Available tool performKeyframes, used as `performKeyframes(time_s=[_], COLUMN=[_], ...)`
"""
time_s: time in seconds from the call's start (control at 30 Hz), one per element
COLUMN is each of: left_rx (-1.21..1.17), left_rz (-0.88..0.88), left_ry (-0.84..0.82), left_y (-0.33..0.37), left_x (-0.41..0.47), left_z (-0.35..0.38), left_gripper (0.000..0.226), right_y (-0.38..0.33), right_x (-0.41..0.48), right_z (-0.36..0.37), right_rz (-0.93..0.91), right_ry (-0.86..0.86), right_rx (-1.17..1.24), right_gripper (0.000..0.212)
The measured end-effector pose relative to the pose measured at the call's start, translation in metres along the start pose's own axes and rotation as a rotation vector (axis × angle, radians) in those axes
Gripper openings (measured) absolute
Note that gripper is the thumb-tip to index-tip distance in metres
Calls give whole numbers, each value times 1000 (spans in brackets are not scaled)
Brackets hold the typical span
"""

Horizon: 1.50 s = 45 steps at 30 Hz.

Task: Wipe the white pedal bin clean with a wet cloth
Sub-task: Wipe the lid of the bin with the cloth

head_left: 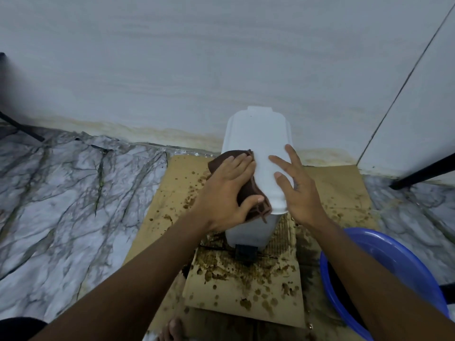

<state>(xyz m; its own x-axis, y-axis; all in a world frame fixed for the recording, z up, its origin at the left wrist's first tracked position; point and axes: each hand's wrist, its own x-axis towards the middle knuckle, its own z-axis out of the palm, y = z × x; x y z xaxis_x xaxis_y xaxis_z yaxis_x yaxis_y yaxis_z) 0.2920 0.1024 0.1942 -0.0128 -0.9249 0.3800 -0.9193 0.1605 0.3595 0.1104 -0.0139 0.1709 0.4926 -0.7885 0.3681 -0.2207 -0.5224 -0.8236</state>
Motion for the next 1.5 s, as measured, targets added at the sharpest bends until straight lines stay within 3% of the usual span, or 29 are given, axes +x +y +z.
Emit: performKeyframes(time_s=[0.13,0.27,0.47,0.63,0.9,1.2,1.3,1.37,1.5], left_rx=[60,-22,-18,78,-90,83,70,-13,37], left_rz=[132,125,15,88,-1,74,54,-52,-202], left_ry=[-62,-141,-39,-31,-46,43,-73,-192,-295], left_y=[13,-16,-20,15,-27,13,-3,-15,-21], left_x=[21,7,-3,20,-5,16,26,48,99], left_z=[0,-20,-16,2,-19,6,-2,-9,-10], left_gripper=[72,71,75,80,78,84,93,97,91], right_y=[2,0,3,3,-5,-7,-11,-13,-9], right_x=[0,1,1,1,-1,-1,0,0,-3], right_z=[-4,-1,2,-3,0,-4,-2,-2,-2], right_rz=[-2,9,17,14,45,76,88,95,112], right_ry=[-33,-35,-10,-33,-54,-47,-44,-39,-33], right_rx=[-14,15,13,-22,42,20,38,67,68], right_gripper=[38,35,36,38,35,36,37,41,41])
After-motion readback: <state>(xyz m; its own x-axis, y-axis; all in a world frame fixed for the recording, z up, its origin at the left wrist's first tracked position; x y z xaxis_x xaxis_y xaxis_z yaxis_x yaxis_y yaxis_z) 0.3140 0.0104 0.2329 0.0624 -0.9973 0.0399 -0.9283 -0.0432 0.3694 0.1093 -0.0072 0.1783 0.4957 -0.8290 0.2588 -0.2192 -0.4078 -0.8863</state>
